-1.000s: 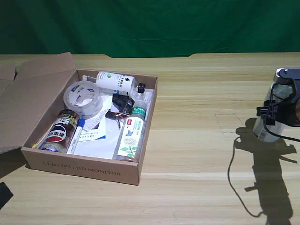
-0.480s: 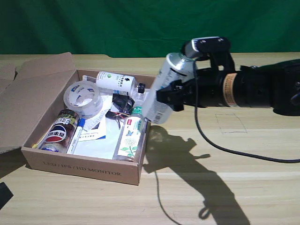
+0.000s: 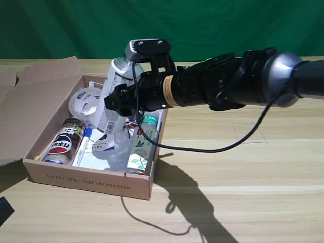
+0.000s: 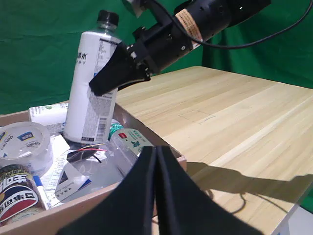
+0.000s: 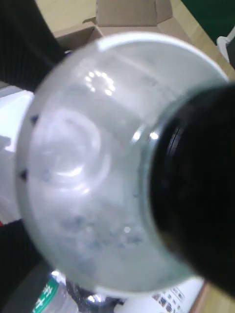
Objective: Place the white bottle into the box.
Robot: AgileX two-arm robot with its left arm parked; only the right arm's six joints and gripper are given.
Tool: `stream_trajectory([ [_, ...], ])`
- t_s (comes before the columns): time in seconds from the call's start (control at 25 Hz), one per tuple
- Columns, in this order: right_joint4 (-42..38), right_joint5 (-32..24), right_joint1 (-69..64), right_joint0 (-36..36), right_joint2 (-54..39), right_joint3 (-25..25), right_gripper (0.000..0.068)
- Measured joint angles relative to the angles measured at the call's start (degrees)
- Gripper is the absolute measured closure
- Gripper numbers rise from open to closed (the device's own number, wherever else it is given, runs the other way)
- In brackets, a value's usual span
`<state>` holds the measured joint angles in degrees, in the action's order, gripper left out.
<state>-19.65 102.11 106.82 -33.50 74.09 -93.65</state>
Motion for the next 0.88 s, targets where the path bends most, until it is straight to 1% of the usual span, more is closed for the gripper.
stream_trajectory([
  [0.12, -1.4, 4.5, 3.6, -0.4, 2.4, -4.5, 0.0162],
  [0.2, -1.8, 7.1, 4.7, -0.4, 3.0, -6.5, 0.0162],
  [0.44, -5.0, 8.0, 4.8, -0.4, 3.6, -7.7, 0.0162],
  [0.48, -5.2, 8.2, 4.8, -0.4, 3.6, -7.8, 0.0154],
  [0.56, -5.2, 8.5, 4.8, -0.4, 3.6, -7.8, 0.0089],
  [0.6, -5.3, 8.8, 4.8, -0.4, 3.7, -7.8, 0.0045],
  [0.64, -5.3, 9.1, 4.8, -0.4, 3.7, -7.8, 0.0024],
  [0.72, -5.6, 9.8, 4.8, -0.4, 3.9, -7.7, 0.0004],
  [0.88, -5.8, 10.2, 4.6, -0.4, 4.0, -7.7, 0.0003],
])
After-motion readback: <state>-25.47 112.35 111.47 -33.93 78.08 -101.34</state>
